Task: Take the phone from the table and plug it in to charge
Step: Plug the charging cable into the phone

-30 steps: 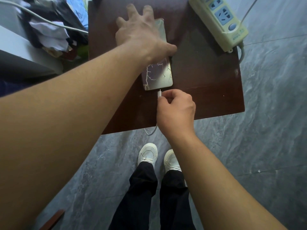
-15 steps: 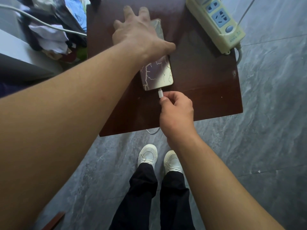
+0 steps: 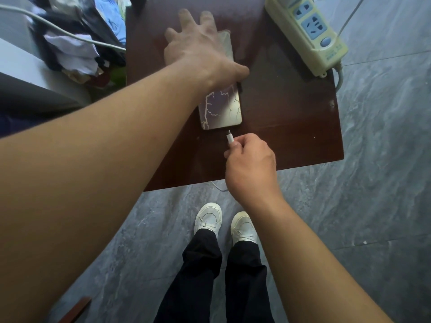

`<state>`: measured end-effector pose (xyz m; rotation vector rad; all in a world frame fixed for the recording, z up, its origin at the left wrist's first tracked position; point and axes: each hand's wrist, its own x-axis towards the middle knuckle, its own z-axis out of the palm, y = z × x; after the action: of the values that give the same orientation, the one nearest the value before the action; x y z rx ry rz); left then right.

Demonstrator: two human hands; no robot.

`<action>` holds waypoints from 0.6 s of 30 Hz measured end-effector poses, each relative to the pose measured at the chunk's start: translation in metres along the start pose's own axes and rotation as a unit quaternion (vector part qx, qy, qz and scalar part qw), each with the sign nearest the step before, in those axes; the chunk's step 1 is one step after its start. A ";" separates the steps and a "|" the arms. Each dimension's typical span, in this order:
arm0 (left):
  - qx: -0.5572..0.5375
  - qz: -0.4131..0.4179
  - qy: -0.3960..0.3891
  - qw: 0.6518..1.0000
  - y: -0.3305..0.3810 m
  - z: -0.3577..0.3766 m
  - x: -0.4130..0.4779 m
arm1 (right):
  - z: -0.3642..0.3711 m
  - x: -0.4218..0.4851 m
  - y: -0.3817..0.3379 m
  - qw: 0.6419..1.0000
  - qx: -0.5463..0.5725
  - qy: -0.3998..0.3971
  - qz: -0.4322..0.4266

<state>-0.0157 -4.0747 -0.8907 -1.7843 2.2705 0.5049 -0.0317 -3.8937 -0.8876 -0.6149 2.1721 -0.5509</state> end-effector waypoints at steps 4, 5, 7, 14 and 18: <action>0.004 0.002 -0.001 1.000 0.000 0.002 0.000 | 0.000 -0.002 -0.002 0.996 0.088 -0.012 0.025; 0.007 0.001 -0.002 1.000 0.000 0.002 0.001 | 0.000 -0.004 -0.004 0.989 0.142 -0.024 0.046; 0.011 0.002 -0.001 1.000 0.001 0.001 0.001 | -0.001 -0.009 -0.002 0.978 0.198 -0.024 0.062; 0.014 0.004 0.001 1.000 0.001 0.001 0.000 | 0.007 -0.013 0.004 0.990 -0.043 0.108 -0.074; 0.023 0.015 0.006 1.000 0.001 0.000 0.000 | 0.012 -0.013 0.004 0.986 -0.051 0.133 -0.091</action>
<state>-0.0168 -4.0741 -0.8909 -1.7386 2.3006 0.4441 -0.0154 -3.8854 -0.8896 -0.8434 2.4197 -0.6532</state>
